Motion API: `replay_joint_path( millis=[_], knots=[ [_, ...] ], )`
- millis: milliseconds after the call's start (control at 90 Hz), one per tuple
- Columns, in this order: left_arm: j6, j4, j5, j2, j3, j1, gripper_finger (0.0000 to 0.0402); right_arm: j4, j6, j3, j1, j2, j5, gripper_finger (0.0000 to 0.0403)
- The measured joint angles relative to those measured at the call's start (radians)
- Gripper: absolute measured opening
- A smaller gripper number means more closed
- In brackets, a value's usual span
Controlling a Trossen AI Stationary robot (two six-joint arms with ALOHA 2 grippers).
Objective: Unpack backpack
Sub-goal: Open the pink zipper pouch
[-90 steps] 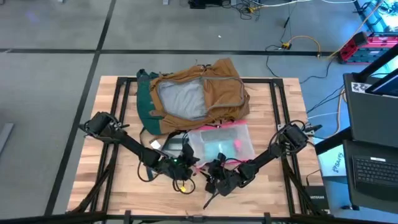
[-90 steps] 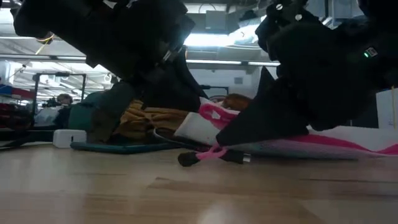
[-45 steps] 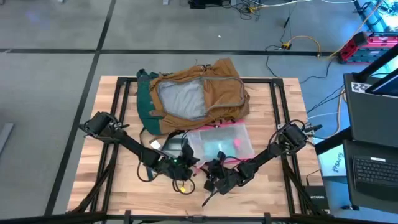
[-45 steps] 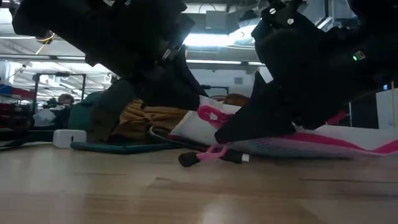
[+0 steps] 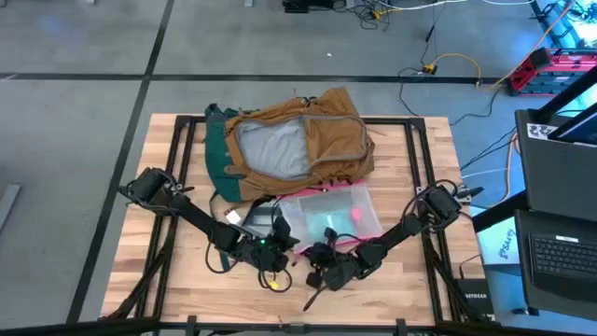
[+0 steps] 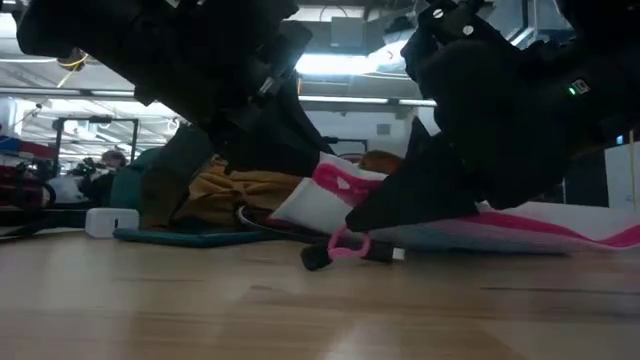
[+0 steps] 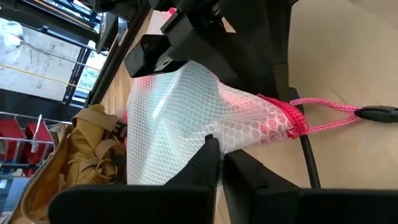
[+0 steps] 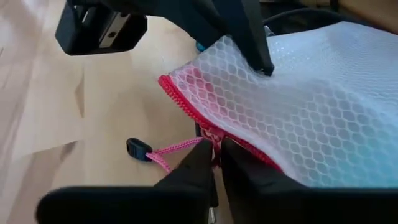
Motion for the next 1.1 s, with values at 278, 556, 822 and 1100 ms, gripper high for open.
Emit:
replay_joint_path(
  millis=[278, 556, 822, 1100],
  knots=[
    [-0.002, -0.078, -0.001, -0.001, -0.001, 0.0, 0.0, -0.011, -0.019, 0.001, 0.002, 0.0, 0.028, 0.0001],
    [-0.058, -0.278, -0.018, -0.002, -0.002, 0.0, 0.0, -0.075, 0.032, 0.002, 0.021, -0.001, 0.049, 0.0],
    [-0.169, -0.408, -0.029, -0.044, -0.003, -0.01, 0.0, -0.166, 0.114, 0.003, 0.026, -0.003, 0.045, 0.0],
    [-0.219, -0.475, -0.061, -0.056, -0.004, -0.037, 0.0, -0.351, 0.243, 0.027, 0.075, -0.03, 0.067, 0.0]
  ],
)
